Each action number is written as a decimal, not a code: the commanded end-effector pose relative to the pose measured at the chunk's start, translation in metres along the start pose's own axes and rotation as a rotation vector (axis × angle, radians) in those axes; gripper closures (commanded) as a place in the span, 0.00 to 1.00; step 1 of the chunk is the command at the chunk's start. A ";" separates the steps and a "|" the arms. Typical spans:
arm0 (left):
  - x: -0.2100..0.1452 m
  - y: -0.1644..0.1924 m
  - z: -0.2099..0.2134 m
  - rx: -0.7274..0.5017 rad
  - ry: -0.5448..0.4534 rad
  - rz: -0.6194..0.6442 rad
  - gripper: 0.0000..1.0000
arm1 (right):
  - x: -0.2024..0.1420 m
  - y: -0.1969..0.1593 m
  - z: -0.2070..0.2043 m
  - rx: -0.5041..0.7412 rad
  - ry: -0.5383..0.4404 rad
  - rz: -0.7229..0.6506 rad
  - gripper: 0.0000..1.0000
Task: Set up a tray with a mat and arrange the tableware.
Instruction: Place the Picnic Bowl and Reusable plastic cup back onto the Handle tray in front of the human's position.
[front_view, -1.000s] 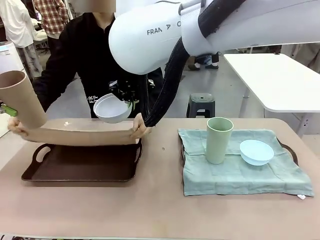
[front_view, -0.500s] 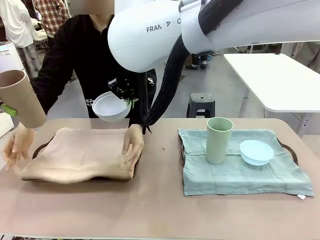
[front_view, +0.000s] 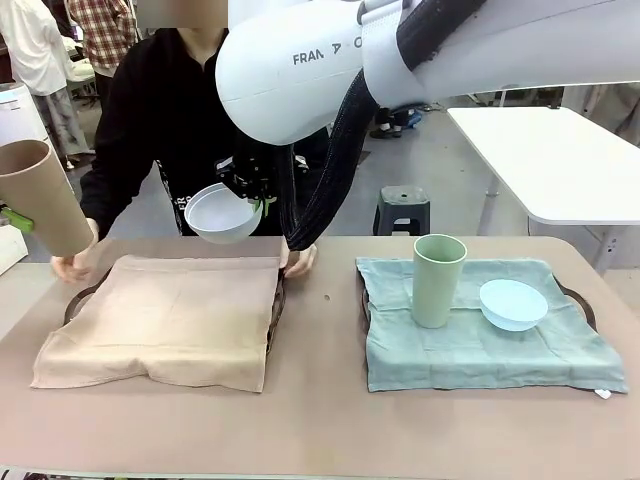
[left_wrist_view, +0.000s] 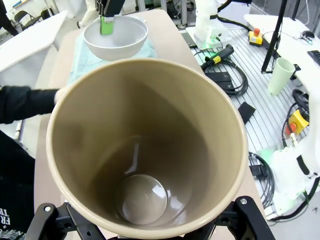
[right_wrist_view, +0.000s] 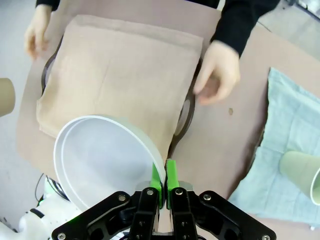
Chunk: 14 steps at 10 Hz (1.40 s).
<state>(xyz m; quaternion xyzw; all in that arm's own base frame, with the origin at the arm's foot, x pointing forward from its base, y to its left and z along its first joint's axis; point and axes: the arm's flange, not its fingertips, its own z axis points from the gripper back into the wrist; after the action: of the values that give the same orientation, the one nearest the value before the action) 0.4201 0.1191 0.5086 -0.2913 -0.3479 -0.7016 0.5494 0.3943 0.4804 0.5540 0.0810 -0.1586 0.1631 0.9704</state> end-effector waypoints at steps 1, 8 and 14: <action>0.002 0.000 0.002 0.003 0.006 -0.019 0.18 | -0.002 0.000 0.000 -0.007 -0.006 0.001 1.00; 0.002 0.000 0.002 0.003 0.006 -0.019 0.18 | -0.002 0.000 0.000 -0.007 -0.006 0.001 1.00; 0.002 0.000 0.002 0.003 0.006 -0.019 0.18 | -0.002 0.000 0.000 -0.007 -0.006 0.001 1.00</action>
<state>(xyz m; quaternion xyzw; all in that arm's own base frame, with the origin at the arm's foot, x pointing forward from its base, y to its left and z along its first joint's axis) 0.4201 0.1191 0.5086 -0.2913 -0.3479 -0.7016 0.5494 0.3943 0.4805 0.5540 0.0810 -0.1586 0.1631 0.9704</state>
